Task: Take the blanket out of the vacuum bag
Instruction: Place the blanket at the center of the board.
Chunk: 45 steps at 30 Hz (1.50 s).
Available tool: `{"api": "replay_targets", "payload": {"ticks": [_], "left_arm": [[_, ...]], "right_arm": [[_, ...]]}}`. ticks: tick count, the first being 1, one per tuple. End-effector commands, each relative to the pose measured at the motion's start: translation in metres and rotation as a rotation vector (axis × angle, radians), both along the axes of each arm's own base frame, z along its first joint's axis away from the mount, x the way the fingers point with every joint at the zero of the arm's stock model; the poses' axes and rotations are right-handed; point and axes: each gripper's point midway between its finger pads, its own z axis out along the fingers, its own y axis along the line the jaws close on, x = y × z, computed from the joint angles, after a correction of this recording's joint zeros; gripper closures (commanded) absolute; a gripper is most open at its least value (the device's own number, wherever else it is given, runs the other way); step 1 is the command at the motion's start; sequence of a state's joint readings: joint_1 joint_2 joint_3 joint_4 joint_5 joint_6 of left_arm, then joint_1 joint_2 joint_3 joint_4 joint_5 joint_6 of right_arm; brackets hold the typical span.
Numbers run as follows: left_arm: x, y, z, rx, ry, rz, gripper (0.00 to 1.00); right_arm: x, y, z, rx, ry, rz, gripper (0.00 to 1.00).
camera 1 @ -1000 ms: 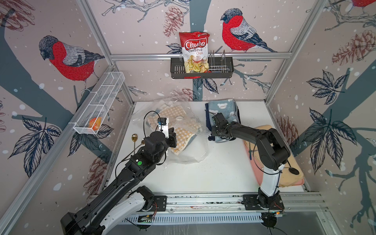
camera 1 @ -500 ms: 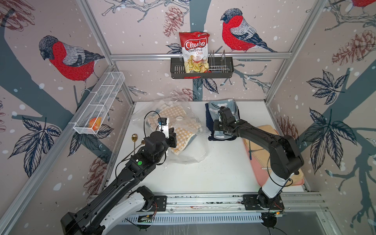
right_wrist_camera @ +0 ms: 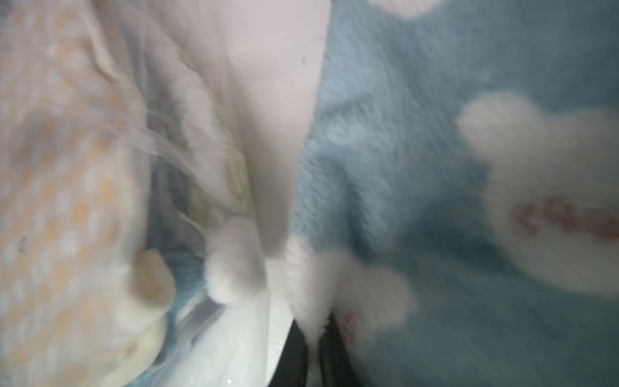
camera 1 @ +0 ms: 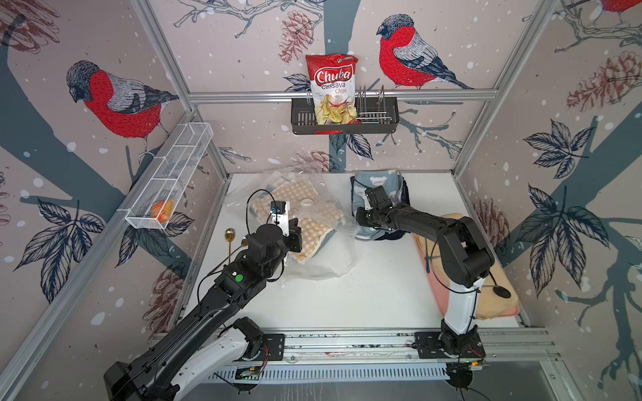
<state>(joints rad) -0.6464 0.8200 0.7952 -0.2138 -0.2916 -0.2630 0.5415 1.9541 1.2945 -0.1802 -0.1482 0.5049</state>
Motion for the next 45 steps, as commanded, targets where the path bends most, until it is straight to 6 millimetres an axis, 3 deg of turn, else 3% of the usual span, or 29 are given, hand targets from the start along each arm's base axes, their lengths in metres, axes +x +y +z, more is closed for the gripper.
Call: {"api": "replay_targets", "payload": {"ticks": [1,4,12,16,20,25,28,30,37,45], "left_arm": [[0.004,-0.001,0.009,-0.023,-0.032,0.006,1.0],[0.004,-0.003,0.009,-0.024,-0.03,-0.001,1.0],[0.002,-0.003,0.01,-0.026,-0.034,-0.008,1.0],[0.002,-0.007,0.008,-0.025,-0.029,-0.026,0.99],[0.003,-0.011,0.005,-0.019,-0.015,-0.046,0.97],[0.003,-0.015,0.002,-0.01,-0.003,-0.062,0.94],[0.003,-0.016,0.0,-0.005,0.005,-0.069,0.93],[0.003,-0.018,-0.002,0.0,0.01,-0.076,0.92],[0.004,-0.025,-0.009,0.02,0.036,-0.113,0.89],[0.003,-0.03,-0.013,0.029,0.036,-0.14,0.87]], "right_arm": [[0.001,0.01,0.008,0.07,-0.013,0.001,0.69],[0.0,0.008,0.023,0.083,-0.031,0.002,0.62],[-0.012,-0.005,0.098,0.15,-0.154,-0.003,0.41],[-0.015,-0.038,0.125,0.148,-0.223,-0.078,0.37],[-0.012,-0.092,0.137,0.163,-0.253,-0.188,0.33],[-0.009,-0.151,0.134,0.186,-0.268,-0.306,0.29],[-0.004,-0.17,0.121,0.207,-0.248,-0.338,0.28],[0.0,-0.174,0.109,0.219,-0.218,-0.342,0.28],[0.018,-0.16,0.067,0.238,-0.121,-0.281,0.31],[0.019,-0.171,0.046,0.166,-0.103,-0.324,0.44]]}}
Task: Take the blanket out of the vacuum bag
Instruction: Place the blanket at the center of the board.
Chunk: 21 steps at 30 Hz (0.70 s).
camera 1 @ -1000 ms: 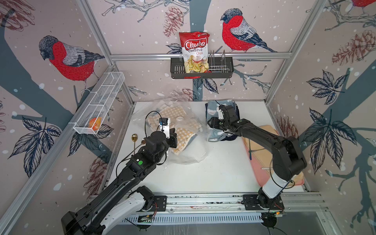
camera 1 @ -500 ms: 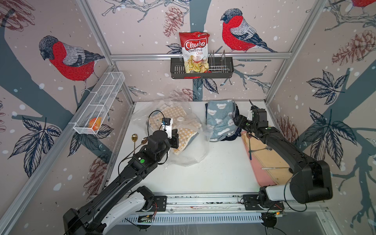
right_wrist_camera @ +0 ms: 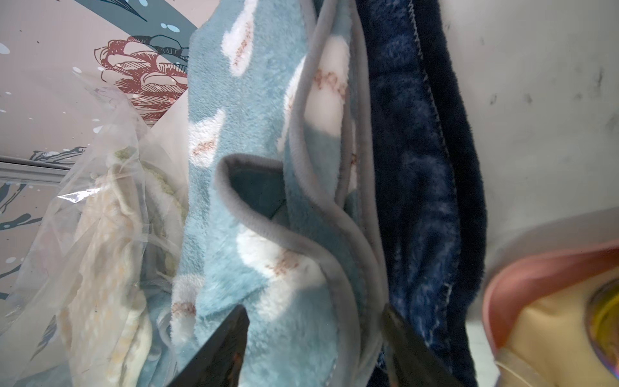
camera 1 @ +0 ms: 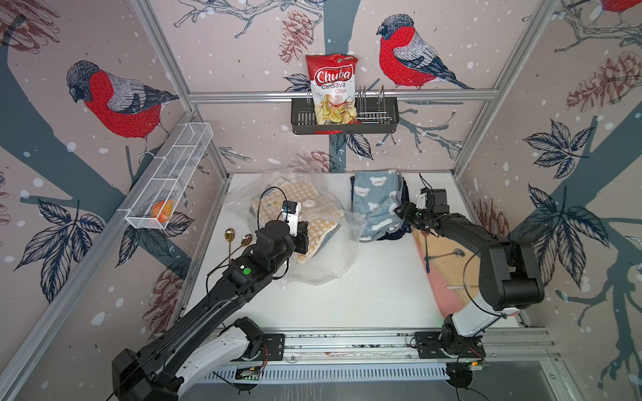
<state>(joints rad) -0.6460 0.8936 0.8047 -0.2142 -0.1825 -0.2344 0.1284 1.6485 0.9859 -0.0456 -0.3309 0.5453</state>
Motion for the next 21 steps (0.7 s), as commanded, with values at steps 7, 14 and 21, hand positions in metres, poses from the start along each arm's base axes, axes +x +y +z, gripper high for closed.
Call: {"api": "replay_targets", "payload": {"ticks": [7,14,21], "left_arm": [[0.002,-0.008,0.002,0.011,-0.012,-0.038,0.88],[0.002,-0.007,0.005,0.005,-0.021,-0.034,0.88],[-0.002,-0.008,0.009,-0.013,-0.025,-0.044,0.89]], "right_arm": [[0.002,-0.007,0.0,-0.039,-0.043,-0.008,0.96],[-0.009,-0.001,0.023,-0.036,-0.089,-0.006,1.0],[-0.032,-0.01,0.026,-0.065,-0.081,-0.042,1.0]]}}
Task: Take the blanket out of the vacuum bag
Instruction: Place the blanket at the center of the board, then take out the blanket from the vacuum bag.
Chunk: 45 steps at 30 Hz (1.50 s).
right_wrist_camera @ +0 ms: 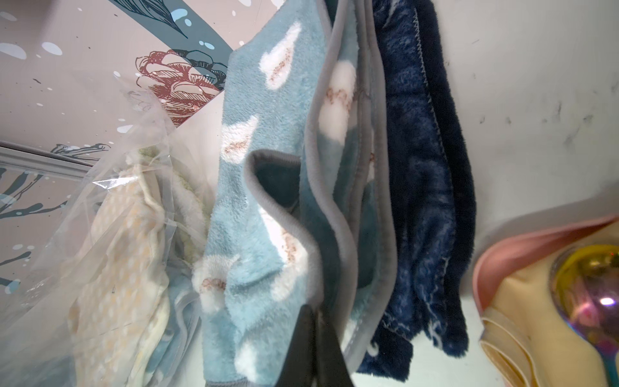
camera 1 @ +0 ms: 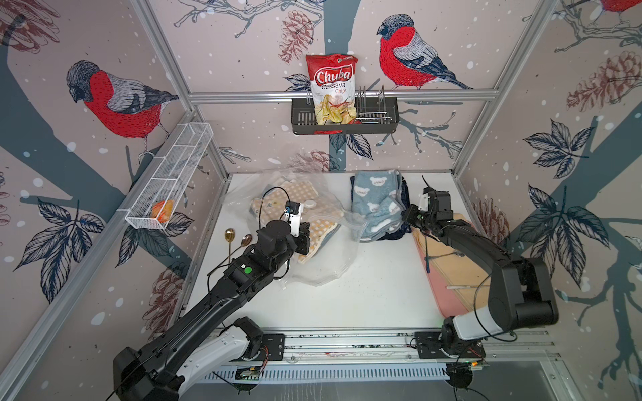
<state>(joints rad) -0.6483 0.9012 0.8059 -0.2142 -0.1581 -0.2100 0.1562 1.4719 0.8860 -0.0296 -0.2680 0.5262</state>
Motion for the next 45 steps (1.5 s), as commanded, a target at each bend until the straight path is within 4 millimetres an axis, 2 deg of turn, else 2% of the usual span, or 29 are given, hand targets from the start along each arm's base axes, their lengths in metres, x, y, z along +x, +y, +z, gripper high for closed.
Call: {"api": "replay_targets", "payload": {"ticks": [1,4,7,9,11,12,13,17,18,21,25,27,30,34,38,41,43,45], "left_arm": [[-0.001,-0.004,0.011,-0.031,-0.025,-0.012,0.89],[-0.004,-0.006,0.013,-0.035,-0.03,-0.02,0.89],[-0.005,-0.009,0.011,-0.031,-0.024,-0.027,0.89],[-0.006,-0.011,0.009,-0.026,-0.018,-0.031,0.88],[-0.007,-0.012,0.008,-0.021,-0.014,-0.031,0.88],[-0.008,-0.013,0.007,-0.018,-0.01,-0.031,0.88],[-0.009,-0.013,0.006,-0.016,-0.007,-0.029,0.88],[-0.015,-0.008,0.001,-0.013,0.017,-0.022,0.85],[-0.017,-0.007,-0.001,-0.013,0.023,-0.022,0.81],[-0.025,-0.004,-0.006,-0.003,0.045,-0.041,0.65],[-0.036,-0.005,-0.015,0.017,0.099,-0.076,0.41],[-0.04,-0.005,-0.02,0.03,0.129,-0.08,0.34],[-0.046,-0.005,-0.029,0.084,0.153,-0.076,0.28],[-0.05,0.0,-0.042,0.215,0.144,-0.021,0.28],[-0.054,0.0,-0.045,0.313,0.12,0.018,0.31],[-0.048,0.007,-0.054,0.394,0.12,0.086,0.35],[-0.041,0.014,-0.06,0.455,0.115,0.147,0.44],[-0.033,0.021,-0.057,0.505,0.098,0.215,0.62]], "right_arm": [[-0.012,-0.011,-0.009,-0.025,0.029,-0.049,1.0],[-0.024,-0.016,-0.02,-0.019,0.055,-0.061,1.0],[-0.025,-0.021,-0.032,-0.016,0.069,-0.077,0.98],[-0.023,-0.028,-0.041,-0.02,0.105,-0.1,0.82],[-0.021,-0.032,-0.044,-0.029,0.111,-0.113,0.81],[-0.021,-0.033,-0.044,-0.036,0.114,-0.119,0.75],[-0.022,-0.034,-0.044,-0.039,0.121,-0.123,0.61],[-0.031,-0.029,-0.026,-0.029,0.091,-0.105,0.59],[-0.036,-0.024,-0.018,-0.025,0.071,-0.094,0.57],[-0.051,-0.003,0.012,-0.003,-0.007,-0.049,0.52],[-0.074,0.04,0.047,0.049,-0.092,0.044,0.48],[-0.085,0.065,0.06,0.081,-0.125,0.101,0.48],[-0.103,0.098,0.073,0.135,-0.153,0.167,0.48],[-0.127,0.139,0.084,0.249,-0.173,0.261,0.49],[-0.137,0.156,0.075,0.289,-0.149,0.27,0.53],[-0.148,0.169,0.066,0.359,-0.131,0.27,0.56],[-0.158,0.177,0.058,0.441,-0.109,0.247,0.56],[-0.164,0.182,0.055,0.534,-0.098,0.211,0.58]]}}
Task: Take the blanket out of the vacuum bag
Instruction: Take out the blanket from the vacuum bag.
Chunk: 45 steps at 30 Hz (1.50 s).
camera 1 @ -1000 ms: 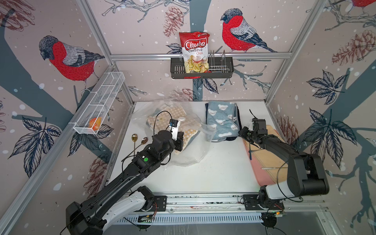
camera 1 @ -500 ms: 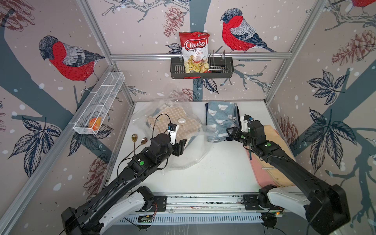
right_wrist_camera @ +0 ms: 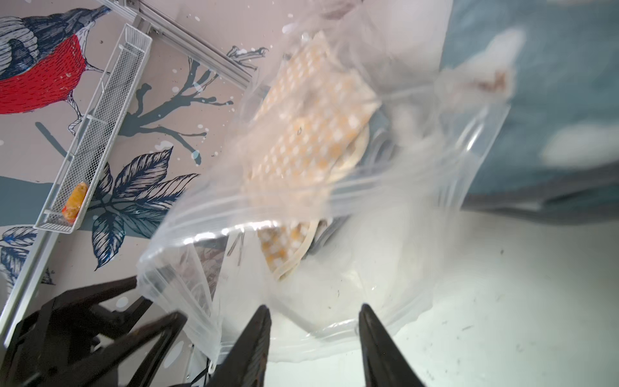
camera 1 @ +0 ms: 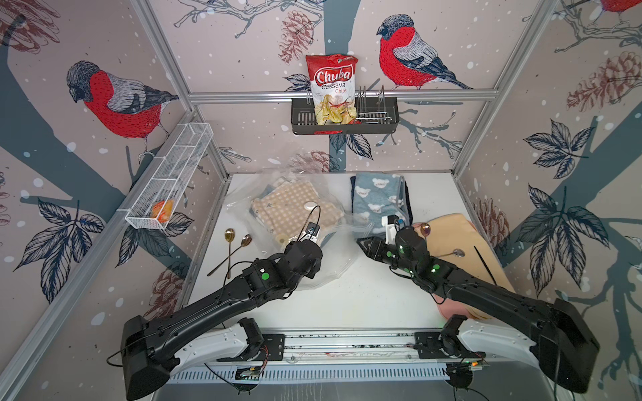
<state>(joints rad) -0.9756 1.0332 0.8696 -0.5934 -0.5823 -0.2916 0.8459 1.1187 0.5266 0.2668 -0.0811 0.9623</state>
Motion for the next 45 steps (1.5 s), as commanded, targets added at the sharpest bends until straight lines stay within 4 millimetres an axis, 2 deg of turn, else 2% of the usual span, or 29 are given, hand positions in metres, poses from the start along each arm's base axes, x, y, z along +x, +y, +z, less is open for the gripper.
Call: {"api": "replay_targets", "payload": {"ticks": [1,4,7,12,13,21,27,32,37,45], "left_arm": [[0.015,0.024,0.014,0.114,-0.086,0.141,0.69],[0.023,0.015,0.029,0.145,-0.112,0.124,0.86],[0.03,0.002,0.033,0.156,-0.136,0.074,1.0],[0.034,-0.006,0.035,0.125,-0.169,0.061,1.0],[0.034,-0.005,0.035,0.116,-0.172,0.064,1.0],[0.02,-0.006,0.049,-0.07,-0.249,-0.014,1.0],[0.012,-0.007,0.05,-0.131,-0.261,-0.054,1.0],[0.013,-0.013,0.041,-0.108,-0.223,-0.066,0.98],[0.015,-0.018,0.031,-0.084,-0.187,-0.07,0.96],[0.014,-0.019,0.032,-0.09,-0.188,-0.076,0.94]], "right_arm": [[0.001,0.011,0.021,0.238,0.012,-0.09,0.59],[-0.005,0.015,0.012,0.29,0.039,-0.151,0.6],[-0.008,0.03,0.011,0.328,0.054,-0.149,0.61],[-0.003,0.055,-0.009,0.338,0.102,-0.147,0.63],[0.0,0.059,-0.008,0.353,0.094,-0.146,0.63],[0.02,0.094,-0.024,0.38,0.124,-0.159,0.59],[0.038,0.11,-0.045,0.35,0.141,-0.221,0.6],[0.048,0.126,-0.062,0.339,0.173,-0.229,0.58],[0.052,0.132,-0.078,0.324,0.207,-0.237,0.56],[0.063,0.149,-0.079,0.341,0.205,-0.183,0.57]]}}
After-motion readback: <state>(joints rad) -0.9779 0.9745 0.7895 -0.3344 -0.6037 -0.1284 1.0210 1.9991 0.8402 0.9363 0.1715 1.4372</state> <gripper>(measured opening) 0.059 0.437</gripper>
